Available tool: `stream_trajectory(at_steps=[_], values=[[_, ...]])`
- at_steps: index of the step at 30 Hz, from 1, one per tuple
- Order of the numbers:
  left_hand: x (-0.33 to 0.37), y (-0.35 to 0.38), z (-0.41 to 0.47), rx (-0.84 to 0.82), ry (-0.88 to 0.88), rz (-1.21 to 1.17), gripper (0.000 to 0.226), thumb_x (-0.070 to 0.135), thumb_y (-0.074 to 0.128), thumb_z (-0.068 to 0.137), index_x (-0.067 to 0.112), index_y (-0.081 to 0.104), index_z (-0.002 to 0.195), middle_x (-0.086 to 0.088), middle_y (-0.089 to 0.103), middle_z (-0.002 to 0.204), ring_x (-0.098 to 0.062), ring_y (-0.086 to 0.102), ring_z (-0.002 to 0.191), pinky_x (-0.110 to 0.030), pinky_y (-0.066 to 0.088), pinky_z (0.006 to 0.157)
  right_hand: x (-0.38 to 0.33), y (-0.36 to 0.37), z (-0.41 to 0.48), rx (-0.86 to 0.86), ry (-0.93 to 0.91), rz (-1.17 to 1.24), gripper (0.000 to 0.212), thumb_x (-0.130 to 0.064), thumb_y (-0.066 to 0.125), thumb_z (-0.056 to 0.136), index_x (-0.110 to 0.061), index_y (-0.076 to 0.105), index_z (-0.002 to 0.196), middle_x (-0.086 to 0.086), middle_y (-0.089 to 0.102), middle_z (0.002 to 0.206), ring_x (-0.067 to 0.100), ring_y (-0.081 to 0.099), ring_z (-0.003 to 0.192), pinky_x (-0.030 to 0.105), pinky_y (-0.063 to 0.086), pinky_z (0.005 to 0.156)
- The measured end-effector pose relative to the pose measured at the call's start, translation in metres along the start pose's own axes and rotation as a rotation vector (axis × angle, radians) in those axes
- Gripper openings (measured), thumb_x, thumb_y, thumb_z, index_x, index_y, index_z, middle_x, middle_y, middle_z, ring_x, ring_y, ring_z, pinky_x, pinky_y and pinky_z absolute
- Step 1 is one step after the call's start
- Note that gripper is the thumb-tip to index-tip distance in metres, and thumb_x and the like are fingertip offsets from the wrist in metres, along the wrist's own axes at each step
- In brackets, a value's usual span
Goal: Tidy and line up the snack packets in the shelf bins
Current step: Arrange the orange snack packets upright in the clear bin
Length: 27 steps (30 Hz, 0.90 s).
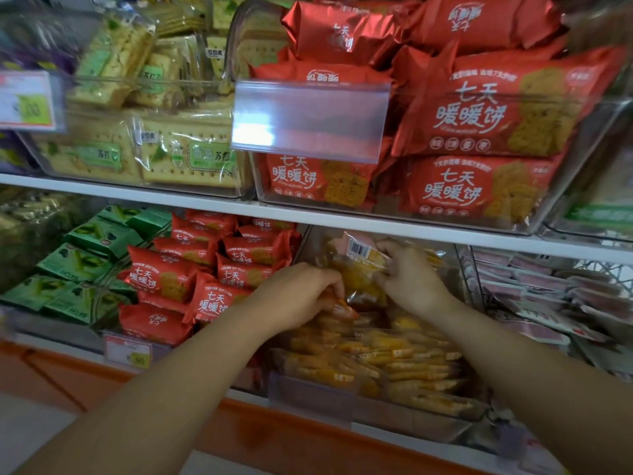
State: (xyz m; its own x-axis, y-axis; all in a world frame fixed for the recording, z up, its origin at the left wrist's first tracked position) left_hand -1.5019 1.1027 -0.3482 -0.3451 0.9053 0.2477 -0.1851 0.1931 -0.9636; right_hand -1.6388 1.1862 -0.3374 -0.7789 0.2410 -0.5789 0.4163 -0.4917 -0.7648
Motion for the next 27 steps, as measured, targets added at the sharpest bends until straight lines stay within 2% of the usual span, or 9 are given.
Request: stream_trajectory(at_steps=[4,7,11,14,16,18,22,24,27], values=[[0.005,0.012,0.015,-0.117,-0.019,-0.063,0.013,0.019,0.057,0.091,0.03,0.059,0.098,0.005,0.057,0.099,-0.018,0.058,0.095,-0.031,0.046,0.076,0.001,-0.002,-0.001,-0.038,0.019,-0.007,0.036,-0.003,0.067,0.08,-0.014,0.061,0.114,0.0,0.065,0.109,0.011,0.056,0.096,0.014,0.033,0.075],[0.006,0.013,0.022,-0.234,-0.015,-0.147,0.02,0.013,0.053,0.093,0.031,0.062,0.096,0.004,0.063,0.107,-0.015,0.059,0.099,-0.033,0.048,0.086,0.003,-0.002,-0.001,-0.049,0.024,-0.008,0.034,-0.006,0.068,0.08,-0.016,0.061,0.112,-0.005,0.061,0.103,0.006,0.051,0.092,0.016,0.034,0.076],[-0.001,-0.019,0.016,-0.079,-0.057,-0.331,0.026,0.004,0.048,0.093,0.022,0.064,0.102,0.005,0.067,0.101,-0.009,0.063,0.096,-0.028,0.049,0.089,0.007,-0.003,-0.002,-0.051,0.028,0.008,0.024,-0.006,0.07,0.077,-0.021,0.058,0.091,-0.006,0.061,0.097,0.01,0.055,0.089,0.02,0.039,0.074],[-0.012,-0.033,0.014,0.044,-0.061,0.059,0.036,0.01,0.051,0.09,0.028,0.058,0.121,0.005,0.058,0.122,-0.016,0.058,0.108,-0.033,0.047,0.089,0.008,-0.003,-0.003,-0.055,0.036,0.001,0.027,-0.005,0.071,0.075,-0.023,0.051,0.077,0.004,0.066,0.099,0.018,0.06,0.087,0.024,0.043,0.071],[-0.011,-0.022,0.017,-0.067,-0.058,0.263,0.048,0.016,0.053,0.089,0.035,0.049,0.132,0.006,0.046,0.136,-0.019,0.048,0.122,-0.035,0.038,0.098,0.008,-0.003,-0.004,-0.053,0.042,-0.012,0.032,-0.005,0.071,0.074,-0.025,0.046,0.072,0.005,0.065,0.097,0.019,0.059,0.085,0.022,0.04,0.063],[-0.006,-0.011,0.023,-0.129,-0.058,0.39,0.049,0.017,0.053,0.089,0.037,0.047,0.133,0.007,0.045,0.139,-0.02,0.04,0.128,-0.039,0.027,0.105,0.008,-0.003,-0.005,-0.047,0.04,-0.04,0.036,-0.006,0.072,0.073,-0.027,0.043,0.07,0.001,0.061,0.09,0.015,0.055,0.079,0.011,0.034,0.054],[-0.009,-0.007,0.033,-0.082,-0.068,0.46,0.034,0.016,0.053,0.089,0.035,0.059,0.117,0.005,0.056,0.128,-0.019,0.046,0.121,-0.039,0.02,0.107,0.005,-0.008,-0.007,-0.056,0.037,-0.071,0.043,-0.007,0.073,0.074,-0.03,0.038,0.067,-0.006,0.053,0.08,0.008,0.047,0.07,0.005,0.032,0.05],[-0.012,-0.006,0.034,-0.084,-0.075,0.501,0.029,0.018,0.054,0.089,0.034,0.061,0.113,0.003,0.059,0.124,-0.018,0.046,0.121,-0.041,0.014,0.112,0.004,-0.009,-0.006,-0.08,0.03,-0.093,0.044,-0.009,0.073,0.074,-0.031,0.036,0.067,-0.006,0.053,0.083,0.01,0.05,0.074,0.009,0.03,0.052],[-0.011,-0.001,0.03,-0.229,-0.059,0.61,0.036,0.023,0.058,0.089,0.038,0.058,0.123,-0.006,0.053,0.132,-0.022,0.037,0.131,-0.048,0.004,0.117,0.003,-0.006,-0.005,-0.122,0.017,-0.156,0.033,-0.011,0.073,0.074,-0.025,0.044,0.074,-0.004,0.055,0.085,0.016,0.054,0.08,0.023,0.033,0.057]])
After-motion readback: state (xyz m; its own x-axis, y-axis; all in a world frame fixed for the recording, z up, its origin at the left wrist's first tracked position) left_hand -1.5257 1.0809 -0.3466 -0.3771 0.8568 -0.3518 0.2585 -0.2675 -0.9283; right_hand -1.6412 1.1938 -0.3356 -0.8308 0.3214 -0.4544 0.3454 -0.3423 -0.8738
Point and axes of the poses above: each hand's wrist, its own z-axis towards the middle knuckle, its own y-axis out of the palm, x = y × z, the point moved 5 cm from there along z, towards the middle knuckle
